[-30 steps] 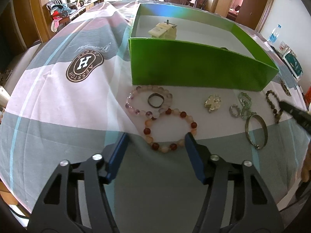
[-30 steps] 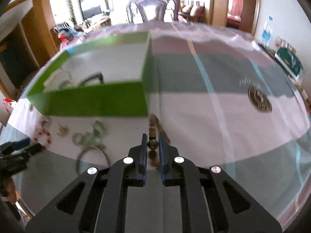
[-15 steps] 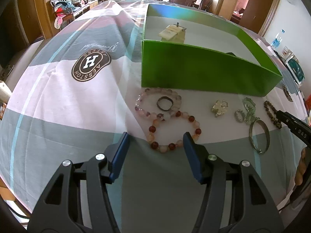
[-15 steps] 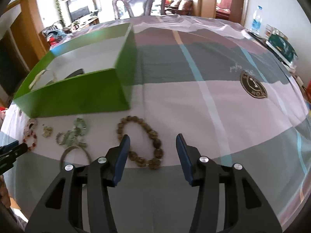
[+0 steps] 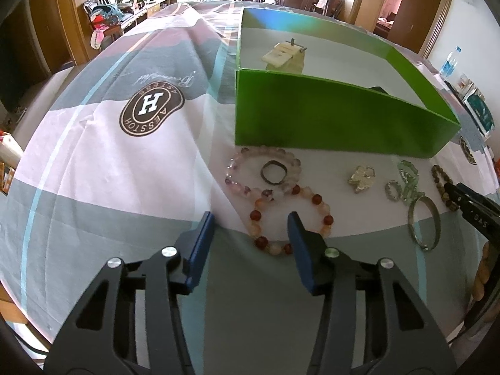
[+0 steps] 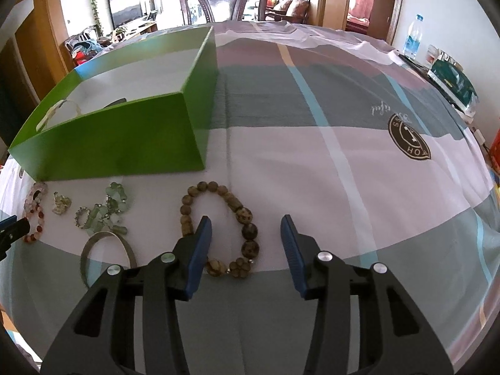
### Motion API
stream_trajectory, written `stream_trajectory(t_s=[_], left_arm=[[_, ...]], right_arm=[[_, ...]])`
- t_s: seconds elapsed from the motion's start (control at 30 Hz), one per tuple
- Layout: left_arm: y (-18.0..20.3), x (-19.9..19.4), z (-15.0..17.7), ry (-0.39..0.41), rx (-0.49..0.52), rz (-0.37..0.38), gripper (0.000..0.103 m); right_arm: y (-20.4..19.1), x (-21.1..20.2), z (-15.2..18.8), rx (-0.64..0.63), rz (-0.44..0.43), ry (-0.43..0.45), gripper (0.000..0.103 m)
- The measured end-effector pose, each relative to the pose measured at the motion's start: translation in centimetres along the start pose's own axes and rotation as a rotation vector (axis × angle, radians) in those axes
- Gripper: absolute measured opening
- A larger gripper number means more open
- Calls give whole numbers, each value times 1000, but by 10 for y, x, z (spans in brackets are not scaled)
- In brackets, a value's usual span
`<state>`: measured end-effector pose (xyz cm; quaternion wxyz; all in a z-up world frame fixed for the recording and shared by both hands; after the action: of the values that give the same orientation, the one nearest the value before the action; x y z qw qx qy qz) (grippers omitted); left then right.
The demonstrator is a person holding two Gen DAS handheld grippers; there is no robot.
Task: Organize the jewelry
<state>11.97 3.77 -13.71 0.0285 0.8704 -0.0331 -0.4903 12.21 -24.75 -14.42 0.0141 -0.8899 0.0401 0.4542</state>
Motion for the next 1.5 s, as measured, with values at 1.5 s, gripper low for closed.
stream_trajectory(t_s=[1.5], left_arm=[[23,4,2,35,120,6,40]], right_arm=[[-15,-1,-3,-36,-34,25,37]])
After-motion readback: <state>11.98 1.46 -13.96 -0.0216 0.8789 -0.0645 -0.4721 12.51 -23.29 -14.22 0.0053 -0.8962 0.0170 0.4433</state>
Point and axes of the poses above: each gripper's, at about its wrist camera, not at the fingertips, and x roughly the way its jaws point, y to its right, z to its underside, the point moved 7 cm from there along x, roughly the way its jaws point, and after that the axes turned 1 degree about z, right-handed, at the moved point
